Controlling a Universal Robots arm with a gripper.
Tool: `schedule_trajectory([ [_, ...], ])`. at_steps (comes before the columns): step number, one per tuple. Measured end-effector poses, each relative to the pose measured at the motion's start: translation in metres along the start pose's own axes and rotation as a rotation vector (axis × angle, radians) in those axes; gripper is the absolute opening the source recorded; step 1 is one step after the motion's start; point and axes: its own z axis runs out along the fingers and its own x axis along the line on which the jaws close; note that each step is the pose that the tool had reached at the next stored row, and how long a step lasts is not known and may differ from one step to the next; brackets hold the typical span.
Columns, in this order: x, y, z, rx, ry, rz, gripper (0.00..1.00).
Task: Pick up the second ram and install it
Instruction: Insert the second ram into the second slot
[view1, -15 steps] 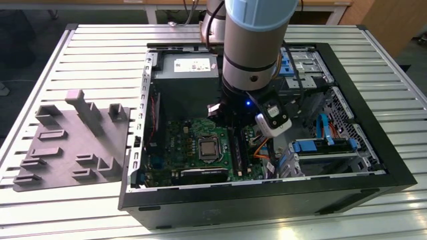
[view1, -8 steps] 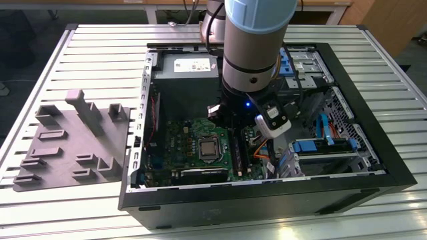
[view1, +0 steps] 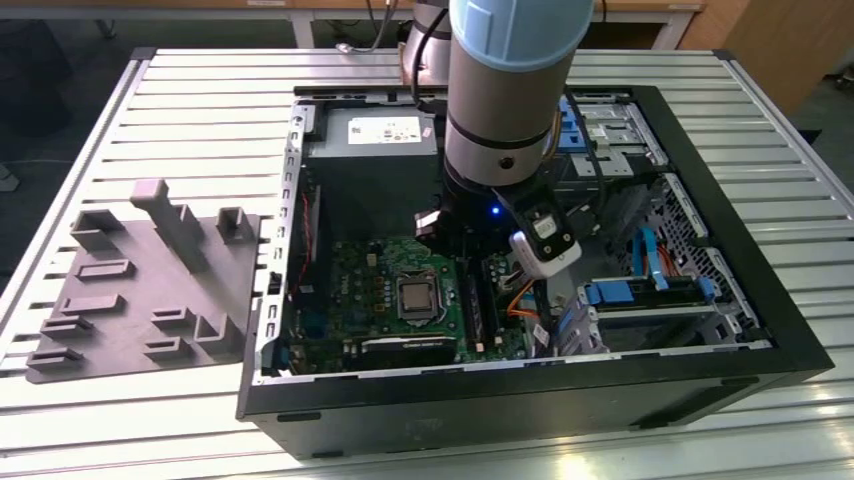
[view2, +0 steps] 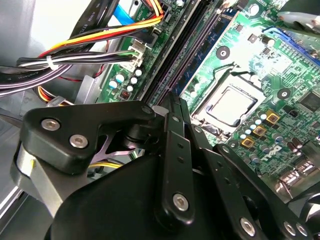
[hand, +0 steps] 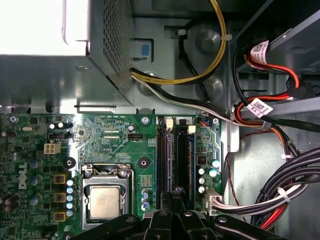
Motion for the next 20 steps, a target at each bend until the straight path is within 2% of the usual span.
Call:
schedule_trajectory([
  [20, 0.0002, -0.0002, 0.0037, -0.0005, 0.0001, 0.0, 0.11],
])
